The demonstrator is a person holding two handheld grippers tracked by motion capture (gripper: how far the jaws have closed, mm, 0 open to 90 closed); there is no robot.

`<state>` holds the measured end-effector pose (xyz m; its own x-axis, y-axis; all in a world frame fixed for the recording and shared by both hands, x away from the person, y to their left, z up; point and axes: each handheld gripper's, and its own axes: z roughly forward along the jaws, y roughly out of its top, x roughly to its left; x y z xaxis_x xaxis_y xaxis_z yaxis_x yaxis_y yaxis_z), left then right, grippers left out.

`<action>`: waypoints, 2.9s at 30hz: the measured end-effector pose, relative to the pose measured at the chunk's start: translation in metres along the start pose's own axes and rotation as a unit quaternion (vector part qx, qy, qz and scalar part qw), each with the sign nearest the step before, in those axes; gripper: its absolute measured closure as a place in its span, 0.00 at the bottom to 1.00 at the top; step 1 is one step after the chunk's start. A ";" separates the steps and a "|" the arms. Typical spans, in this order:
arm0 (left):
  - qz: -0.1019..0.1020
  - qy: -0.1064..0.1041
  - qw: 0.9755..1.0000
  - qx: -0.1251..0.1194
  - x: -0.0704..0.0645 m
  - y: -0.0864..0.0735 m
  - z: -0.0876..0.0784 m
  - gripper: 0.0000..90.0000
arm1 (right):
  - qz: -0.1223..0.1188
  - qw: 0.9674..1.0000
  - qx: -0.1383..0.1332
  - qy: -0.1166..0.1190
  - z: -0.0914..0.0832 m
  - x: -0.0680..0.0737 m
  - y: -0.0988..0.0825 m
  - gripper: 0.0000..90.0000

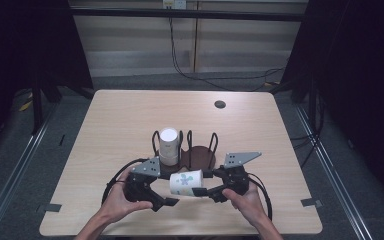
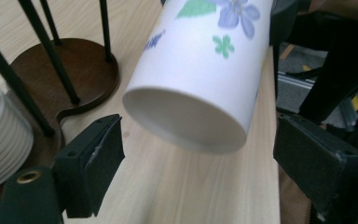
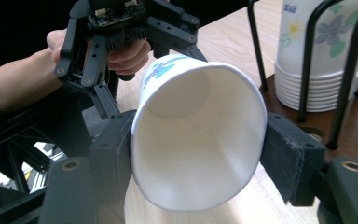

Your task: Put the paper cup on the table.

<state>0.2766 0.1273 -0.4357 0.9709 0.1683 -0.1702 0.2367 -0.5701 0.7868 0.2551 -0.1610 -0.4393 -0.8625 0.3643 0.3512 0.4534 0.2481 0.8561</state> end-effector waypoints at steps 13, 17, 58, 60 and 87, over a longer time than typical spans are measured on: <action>-0.027 0.039 0.999 0.020 0.009 -0.014 -0.017 0.18 | 0.009 0.999 0.009 -0.030 -0.016 -0.004 0.004 0.35; -0.038 0.056 0.998 0.016 0.012 -0.021 -0.017 0.18 | 0.009 0.999 0.024 -0.042 -0.021 -0.005 0.004 0.35; -0.045 0.065 0.997 -0.001 0.009 -0.029 -0.024 0.18 | 0.022 0.983 0.107 -0.146 -0.080 -0.025 0.024 0.34; -0.046 0.061 0.997 -0.006 0.010 -0.029 -0.025 0.18 | 0.023 0.982 0.111 -0.151 -0.083 -0.027 0.025 0.34; -0.051 0.071 0.996 -0.001 0.014 -0.034 -0.028 0.18 | 0.038 0.953 0.192 -0.230 -0.095 -0.069 0.055 0.33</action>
<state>0.2813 0.1712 -0.4482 0.9273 0.3368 -0.1631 0.3327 -0.5426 0.7713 0.3179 -0.2580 -0.3807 -0.6746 0.7270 0.1279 0.6355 0.4838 0.6018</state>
